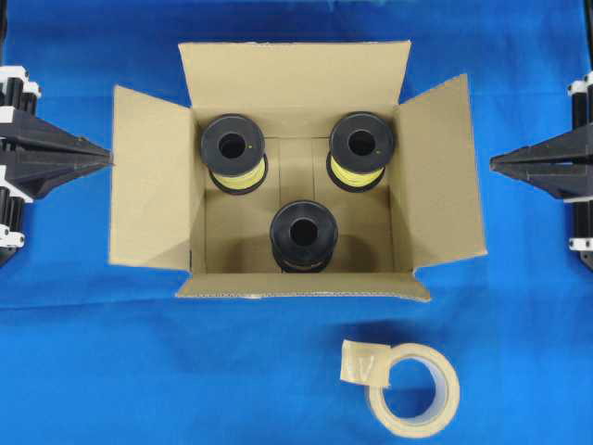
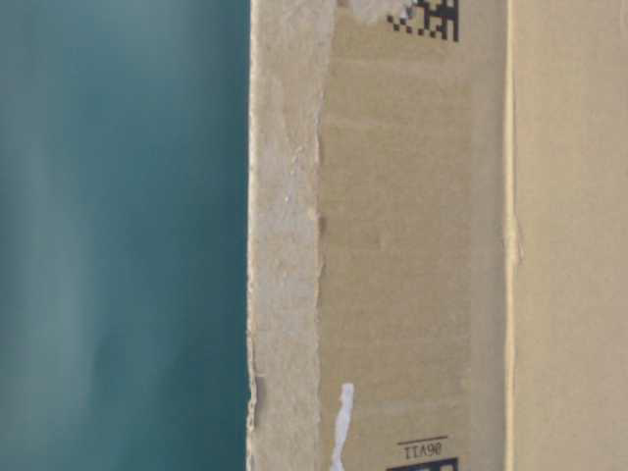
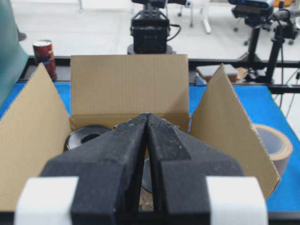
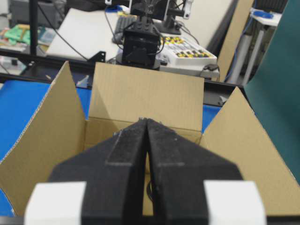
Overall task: Close the cardboard box.
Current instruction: 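Move both grippers inward toward the left and right side flaps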
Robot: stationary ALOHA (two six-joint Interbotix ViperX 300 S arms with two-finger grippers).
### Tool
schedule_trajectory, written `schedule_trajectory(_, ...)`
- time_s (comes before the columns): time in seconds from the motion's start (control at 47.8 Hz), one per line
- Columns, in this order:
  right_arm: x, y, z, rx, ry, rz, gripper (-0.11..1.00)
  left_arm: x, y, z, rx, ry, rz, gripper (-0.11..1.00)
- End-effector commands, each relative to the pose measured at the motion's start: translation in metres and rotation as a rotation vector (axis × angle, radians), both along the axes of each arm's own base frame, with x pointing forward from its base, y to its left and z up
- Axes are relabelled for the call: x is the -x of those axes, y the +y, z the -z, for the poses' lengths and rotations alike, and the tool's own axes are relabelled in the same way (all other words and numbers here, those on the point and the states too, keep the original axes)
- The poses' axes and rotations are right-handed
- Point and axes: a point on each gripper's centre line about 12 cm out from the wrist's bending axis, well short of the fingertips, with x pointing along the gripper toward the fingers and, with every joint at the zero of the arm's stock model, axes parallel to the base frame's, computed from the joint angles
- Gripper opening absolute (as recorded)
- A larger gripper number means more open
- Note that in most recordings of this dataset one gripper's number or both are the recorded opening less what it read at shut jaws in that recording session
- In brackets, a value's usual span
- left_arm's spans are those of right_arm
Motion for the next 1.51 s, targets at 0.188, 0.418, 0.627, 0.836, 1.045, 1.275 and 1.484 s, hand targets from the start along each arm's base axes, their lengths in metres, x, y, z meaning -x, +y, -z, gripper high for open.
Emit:
schedule_trajectory(0.188,0.006,0.000,-0.013,-0.020,0.089,0.001,0.00,0.015,0.000,-0.005,0.031,0.067,0.002,0.01)
schedule_trajectory(0.418,0.022,0.001,-0.001,-0.039,0.279,-0.004,0.00,0.042,0.001,0.005,0.036,0.265,-0.005,0.01)
schedule_trajectory(0.627,0.025,0.001,0.037,-0.048,0.500,-0.003,0.00,0.047,0.001,0.035,0.024,0.446,-0.010,0.01)
schedule_trajectory(0.836,0.019,0.001,0.071,-0.091,0.627,0.010,0.00,0.043,0.002,0.072,0.028,0.570,-0.011,0.01)
schedule_trajectory(1.045,0.009,-0.001,0.094,-0.104,0.686,0.027,0.00,0.033,0.002,0.087,0.027,0.598,-0.013,0.01)
schedule_trajectory(1.275,0.005,-0.008,0.096,-0.115,0.667,0.060,0.00,0.028,0.002,0.087,0.027,0.567,-0.015,0.01)
schedule_trajectory(1.484,-0.007,-0.013,0.085,-0.099,0.566,0.074,0.00,0.011,0.004,0.083,0.025,0.445,-0.021,0.00)
